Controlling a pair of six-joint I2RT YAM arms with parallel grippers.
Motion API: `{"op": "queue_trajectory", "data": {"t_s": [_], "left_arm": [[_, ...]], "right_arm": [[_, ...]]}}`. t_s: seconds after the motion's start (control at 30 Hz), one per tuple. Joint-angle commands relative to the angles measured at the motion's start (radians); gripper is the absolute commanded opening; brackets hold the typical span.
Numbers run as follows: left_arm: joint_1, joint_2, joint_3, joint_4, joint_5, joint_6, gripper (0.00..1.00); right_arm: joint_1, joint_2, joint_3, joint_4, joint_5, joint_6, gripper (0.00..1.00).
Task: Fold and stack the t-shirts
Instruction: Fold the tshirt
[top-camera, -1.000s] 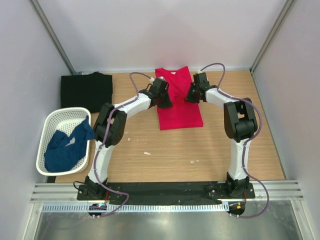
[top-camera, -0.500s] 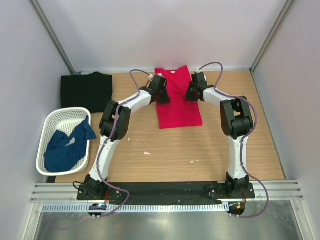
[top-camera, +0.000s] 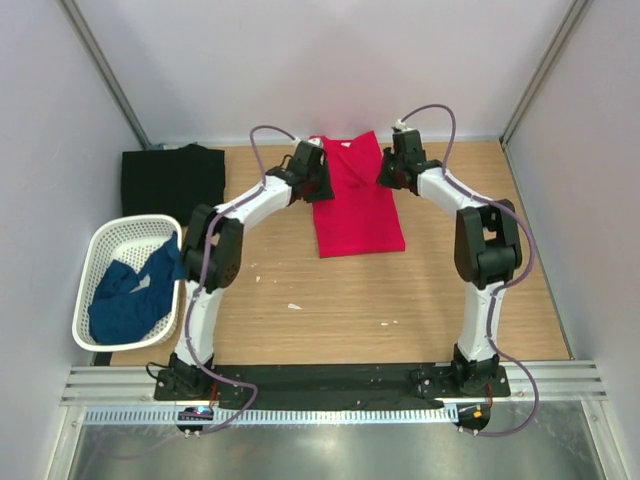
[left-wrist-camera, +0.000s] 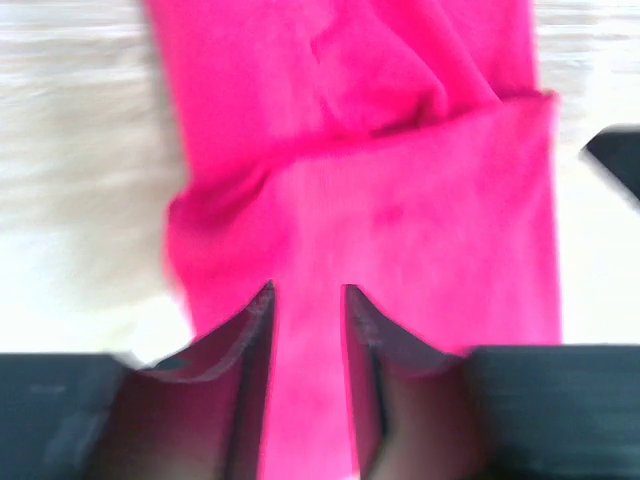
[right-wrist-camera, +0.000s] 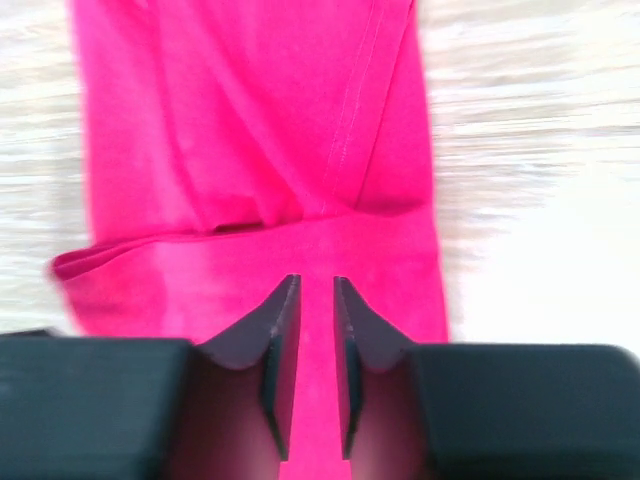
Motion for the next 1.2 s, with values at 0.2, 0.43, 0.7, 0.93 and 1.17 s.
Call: {"op": "queue_trajectory", "data": {"t_s": [0.2,0.43,0.7,0.93,1.17], "left_arm": [[0.004,-0.452,-0.427,-0.014,-0.026,-0.041,0.62],[0.002,-0.748,-0.727,-0.012,-0.026,-0.099,0.77],[0.002,-0.937,-0.918,0.031,0.003,-0.196,0.97],[-0.006,-0.873,-0.998,0.195,0.064,-0.308,0.90],[-0.030,-0.725,-0.988,0.333,0.064,-0.404,0.82]], "right_arm": [[-0.010,-0.353,-0.300,-0.071,0.079,0.021,0.59],[-0.014,-0.604,-0.591,-0.074,0.101,0.086,0.91],[-0.016,-0.710,-0.688,-0.078,0.102,0.130,1.00],[-0.019,-0.673,-0.779,0.004,0.090,0.182,1.00],[-0.023,-0.595,-0.774,0.062,0.049,0.204,0.92]]}}
